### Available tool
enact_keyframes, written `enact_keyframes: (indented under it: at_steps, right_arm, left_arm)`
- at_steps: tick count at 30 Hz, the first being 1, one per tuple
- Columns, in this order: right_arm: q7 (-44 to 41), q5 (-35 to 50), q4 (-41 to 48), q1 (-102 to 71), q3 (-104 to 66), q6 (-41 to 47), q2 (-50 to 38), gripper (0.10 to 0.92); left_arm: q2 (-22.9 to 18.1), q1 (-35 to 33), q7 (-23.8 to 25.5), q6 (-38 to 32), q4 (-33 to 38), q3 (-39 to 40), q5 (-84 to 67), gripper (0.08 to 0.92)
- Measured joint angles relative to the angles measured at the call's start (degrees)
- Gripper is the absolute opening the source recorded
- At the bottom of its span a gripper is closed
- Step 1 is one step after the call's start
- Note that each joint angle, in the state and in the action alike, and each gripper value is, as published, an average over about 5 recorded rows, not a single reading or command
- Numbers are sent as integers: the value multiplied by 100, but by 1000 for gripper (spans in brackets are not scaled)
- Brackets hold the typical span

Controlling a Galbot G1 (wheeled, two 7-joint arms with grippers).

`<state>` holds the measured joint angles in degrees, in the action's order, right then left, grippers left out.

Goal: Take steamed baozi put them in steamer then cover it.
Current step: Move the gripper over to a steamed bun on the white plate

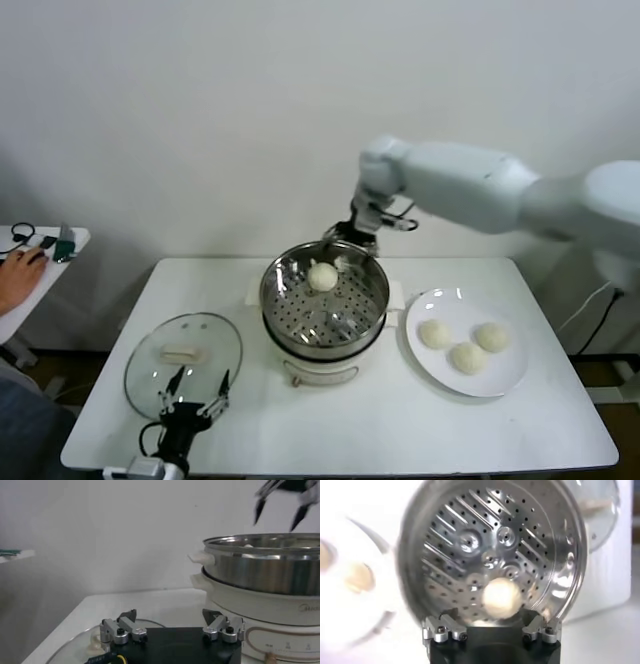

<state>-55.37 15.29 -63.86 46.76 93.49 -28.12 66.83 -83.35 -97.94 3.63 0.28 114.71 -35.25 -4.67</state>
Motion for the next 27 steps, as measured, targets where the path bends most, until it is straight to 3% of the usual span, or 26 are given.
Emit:
enact_keyframes:
  at_steps: [5,10,18,27]
  right_arm:
    - [124,1265,-805,804,1034,1261,-864,823]
    - [437,1850,-1534,1132,1665,2439,-1672,823]
    - [945,1911,-2090,534,1581,3800,-2456,823]
    - [1199,1532,-1844,-788,686,4482,-2609,823]
  left_arm:
    - [23,26,-4,-19,-16,34,-4,823]
    - [34,63,-5,-22,-21,61,-6,823]
    - [35,88,-5,-21,-27,50,-10,823]
    - [0,72,-4,-21,-36,-6,-7,823]
